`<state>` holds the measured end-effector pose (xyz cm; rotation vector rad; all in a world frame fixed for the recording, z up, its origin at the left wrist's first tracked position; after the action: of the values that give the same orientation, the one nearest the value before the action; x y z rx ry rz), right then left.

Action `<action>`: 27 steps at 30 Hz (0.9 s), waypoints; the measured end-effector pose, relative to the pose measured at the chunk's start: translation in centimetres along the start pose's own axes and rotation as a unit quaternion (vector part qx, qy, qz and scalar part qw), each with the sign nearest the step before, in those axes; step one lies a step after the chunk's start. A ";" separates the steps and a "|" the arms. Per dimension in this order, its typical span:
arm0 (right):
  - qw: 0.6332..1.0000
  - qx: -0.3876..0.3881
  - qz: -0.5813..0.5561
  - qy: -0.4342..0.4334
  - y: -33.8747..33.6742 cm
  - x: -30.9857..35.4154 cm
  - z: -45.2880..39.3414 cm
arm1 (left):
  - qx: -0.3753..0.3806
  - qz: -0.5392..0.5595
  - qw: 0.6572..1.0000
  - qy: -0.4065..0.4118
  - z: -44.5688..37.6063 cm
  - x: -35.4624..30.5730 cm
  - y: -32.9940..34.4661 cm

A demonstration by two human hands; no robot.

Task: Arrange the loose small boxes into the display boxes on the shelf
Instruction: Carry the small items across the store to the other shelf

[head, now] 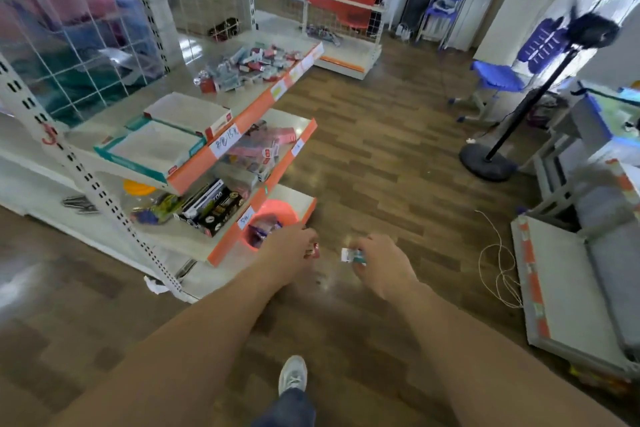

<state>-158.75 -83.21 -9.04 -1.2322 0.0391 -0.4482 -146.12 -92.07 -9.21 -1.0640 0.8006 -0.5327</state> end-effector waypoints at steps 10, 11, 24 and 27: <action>0.999 -0.020 0.026 -0.021 -11.6 -3.7 -16.7 | -0.098 0.047 0.993 -0.039 -16.6 4.7 -9.9; 0.999 -0.015 0.029 -0.032 -12.1 -3.8 -18.4 | -0.101 0.041 0.993 -0.043 -17.8 5.2 -10.4; 0.970 0.046 0.040 -0.235 -17.2 -5.1 -37.6 | -0.102 0.093 0.965 -0.224 -28.6 11.3 -14.7; 0.956 0.034 0.033 -0.291 -19.3 -3.6 -40.1 | -0.130 0.099 0.952 -0.260 -29.1 11.7 -15.8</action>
<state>-178.71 -123.01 -5.89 -1.2502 -0.4337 -0.0145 -162.12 -123.14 -5.89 -1.2761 0.5054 0.0368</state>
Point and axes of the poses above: each hand's wrist, its own z-axis away from the middle knuckle, its own y-axis out of the palm, x = y × z, the point moved 9 cm from there along -z, towards the middle knuckle, and after that the axes turned 13 degrees about x, right-handed, at the moved point
